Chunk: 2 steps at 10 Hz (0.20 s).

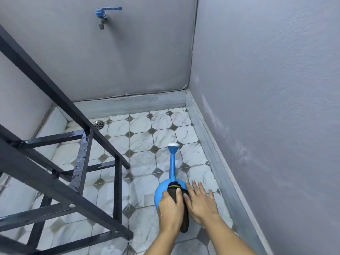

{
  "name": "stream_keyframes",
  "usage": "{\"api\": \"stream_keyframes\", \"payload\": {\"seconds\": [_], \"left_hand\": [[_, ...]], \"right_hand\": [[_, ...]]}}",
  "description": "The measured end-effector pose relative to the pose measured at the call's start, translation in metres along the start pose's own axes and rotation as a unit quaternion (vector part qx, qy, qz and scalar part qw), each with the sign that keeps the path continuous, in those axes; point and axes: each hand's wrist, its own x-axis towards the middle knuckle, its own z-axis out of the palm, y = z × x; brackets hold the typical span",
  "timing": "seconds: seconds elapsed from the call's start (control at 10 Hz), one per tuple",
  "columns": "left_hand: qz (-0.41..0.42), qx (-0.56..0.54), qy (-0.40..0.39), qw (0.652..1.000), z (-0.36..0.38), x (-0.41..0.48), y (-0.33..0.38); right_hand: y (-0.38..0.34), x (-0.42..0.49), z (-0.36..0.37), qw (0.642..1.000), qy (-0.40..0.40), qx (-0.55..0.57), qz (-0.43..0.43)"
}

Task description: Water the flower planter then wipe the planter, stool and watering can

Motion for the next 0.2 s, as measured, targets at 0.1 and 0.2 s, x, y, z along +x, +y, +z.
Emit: {"api": "stream_keyframes", "payload": {"seconds": [0.1,0.2], "left_hand": [[0.021,0.129,0.027,0.991,-0.025,0.009,0.018],[0.045,0.148,0.041,0.987,-0.058,0.008,0.038]], "right_hand": [[-0.006,0.001,-0.029,0.999,0.030,0.008,-0.007],[-0.018,-0.013,-0.063,0.999,0.035,-0.020,0.005]]}}
